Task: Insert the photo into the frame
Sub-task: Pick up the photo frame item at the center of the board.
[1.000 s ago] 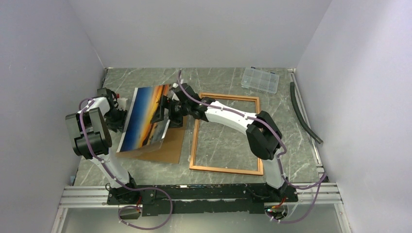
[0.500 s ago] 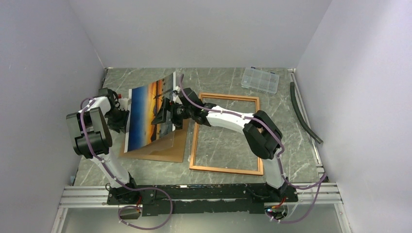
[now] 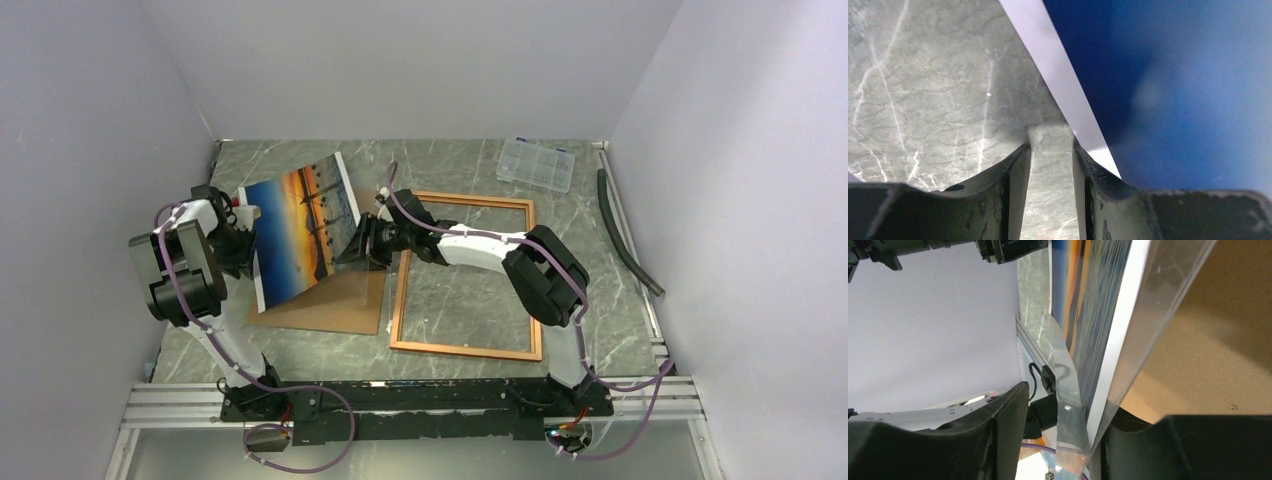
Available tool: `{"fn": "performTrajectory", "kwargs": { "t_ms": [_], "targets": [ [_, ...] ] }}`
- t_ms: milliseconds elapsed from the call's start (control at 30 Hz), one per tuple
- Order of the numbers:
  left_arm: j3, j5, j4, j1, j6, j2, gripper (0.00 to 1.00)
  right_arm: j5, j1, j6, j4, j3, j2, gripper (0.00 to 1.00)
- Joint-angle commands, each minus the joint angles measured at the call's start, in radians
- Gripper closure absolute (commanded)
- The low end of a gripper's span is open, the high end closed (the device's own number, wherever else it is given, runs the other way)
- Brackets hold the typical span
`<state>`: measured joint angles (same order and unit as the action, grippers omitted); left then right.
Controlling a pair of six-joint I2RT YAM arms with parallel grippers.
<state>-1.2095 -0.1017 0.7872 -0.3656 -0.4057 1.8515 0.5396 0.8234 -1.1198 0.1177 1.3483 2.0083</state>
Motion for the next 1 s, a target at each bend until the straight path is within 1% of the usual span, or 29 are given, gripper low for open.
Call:
{"fn": "performTrajectory", "kwargs": {
  "t_ms": [0,33,67,200,233,267,333,400,533,633,800,967],
  "targets": [
    [0.019,-0.011,-0.021,0.014,-0.013,0.044,0.58,0.051,-0.002,-0.029,0.098,-0.021,-0.062,0.56],
    [0.025,-0.005,-0.025,0.018,-0.014,0.046,0.58,0.056,-0.003,-0.029,0.095,-0.021,-0.061,0.58],
    [0.029,-0.002,-0.028,0.021,-0.015,0.046,0.58,0.061,-0.004,-0.025,0.088,-0.022,-0.063,0.62],
    [0.03,0.01,-0.032,0.028,-0.017,0.041,0.58,0.066,-0.014,-0.004,0.069,-0.056,-0.099,0.65],
    [0.03,0.012,-0.034,0.028,-0.019,0.041,0.58,0.063,-0.017,0.006,0.06,-0.069,-0.112,0.67],
    [0.03,0.012,-0.034,0.029,-0.021,0.041,0.58,0.057,-0.02,0.017,0.05,-0.081,-0.125,0.73],
    [0.031,0.012,-0.035,0.032,-0.022,0.043,0.59,0.054,-0.029,0.031,0.034,-0.105,-0.147,0.89],
    [0.034,0.017,-0.038,0.037,-0.025,0.043,0.59,0.056,-0.039,0.04,0.016,-0.125,-0.161,1.0],
    [0.045,0.024,-0.043,0.05,-0.03,0.04,0.59,0.041,-0.055,0.063,-0.022,-0.156,-0.199,1.0],
    [0.043,0.028,-0.041,0.057,-0.03,0.04,0.59,0.025,-0.064,0.102,-0.088,-0.157,-0.238,1.0],
    [0.04,0.033,-0.04,0.068,-0.037,0.041,0.59,-0.021,-0.082,0.196,-0.291,-0.151,-0.331,1.0],
    [0.051,0.058,-0.048,0.092,-0.048,0.052,0.59,-0.045,-0.14,0.266,-0.435,-0.199,-0.445,1.0]
  ]
}}
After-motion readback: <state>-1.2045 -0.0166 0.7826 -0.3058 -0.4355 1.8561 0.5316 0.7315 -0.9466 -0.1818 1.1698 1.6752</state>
